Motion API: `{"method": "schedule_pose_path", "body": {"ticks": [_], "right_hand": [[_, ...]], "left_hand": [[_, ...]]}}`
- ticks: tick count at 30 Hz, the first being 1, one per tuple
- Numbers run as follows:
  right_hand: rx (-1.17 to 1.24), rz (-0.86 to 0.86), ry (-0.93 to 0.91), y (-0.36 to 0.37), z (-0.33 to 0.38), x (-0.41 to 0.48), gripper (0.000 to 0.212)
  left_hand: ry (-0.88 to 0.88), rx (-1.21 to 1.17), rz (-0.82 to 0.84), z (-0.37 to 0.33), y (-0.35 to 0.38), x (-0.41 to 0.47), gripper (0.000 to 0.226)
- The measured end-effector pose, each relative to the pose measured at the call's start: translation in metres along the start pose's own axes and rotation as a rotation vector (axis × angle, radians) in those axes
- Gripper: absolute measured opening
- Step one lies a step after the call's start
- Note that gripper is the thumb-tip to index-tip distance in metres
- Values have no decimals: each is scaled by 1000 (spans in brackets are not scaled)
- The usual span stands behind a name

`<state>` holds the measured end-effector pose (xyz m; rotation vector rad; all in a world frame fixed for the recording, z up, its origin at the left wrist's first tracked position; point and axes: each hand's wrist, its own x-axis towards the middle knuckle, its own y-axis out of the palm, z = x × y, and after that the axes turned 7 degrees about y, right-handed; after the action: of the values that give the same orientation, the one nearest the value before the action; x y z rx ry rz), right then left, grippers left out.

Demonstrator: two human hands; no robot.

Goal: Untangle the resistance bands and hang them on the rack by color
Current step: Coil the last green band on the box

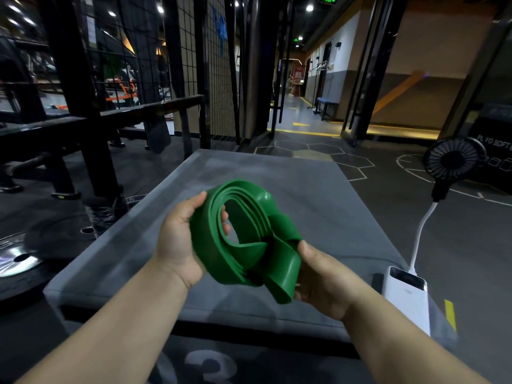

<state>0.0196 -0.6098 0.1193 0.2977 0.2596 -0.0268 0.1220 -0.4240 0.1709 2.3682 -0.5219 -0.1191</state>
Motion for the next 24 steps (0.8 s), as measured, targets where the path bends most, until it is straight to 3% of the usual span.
{"method": "schedule_pose_path", "body": {"ticks": [3, 6, 8, 15, 19, 22, 24], "right_hand": [[-147, -23, -56, 7, 0, -3, 102], [-110, -147, -155, 14, 0, 0, 65], [-38, -192, -202, 12, 2, 3, 53], [148, -146, -199, 3, 3, 10, 71], [324, -46, -190, -14, 13, 6, 65], [179, 96, -159, -19, 22, -7, 51], [101, 125, -167, -22, 24, -9, 52]], "left_hand": [[10, 5, -14, 1, -2, 1, 35], [31, -28, -27, 2, 0, 1, 47], [29, -60, -46, 2, 0, 2, 47], [2, 64, -30, 4, -6, 4, 34], [30, -22, -86, -3, -11, 9, 28], [13, -174, -112, -14, -16, 14, 23], [-17, -246, -134, -22, -19, 15, 23]]}}
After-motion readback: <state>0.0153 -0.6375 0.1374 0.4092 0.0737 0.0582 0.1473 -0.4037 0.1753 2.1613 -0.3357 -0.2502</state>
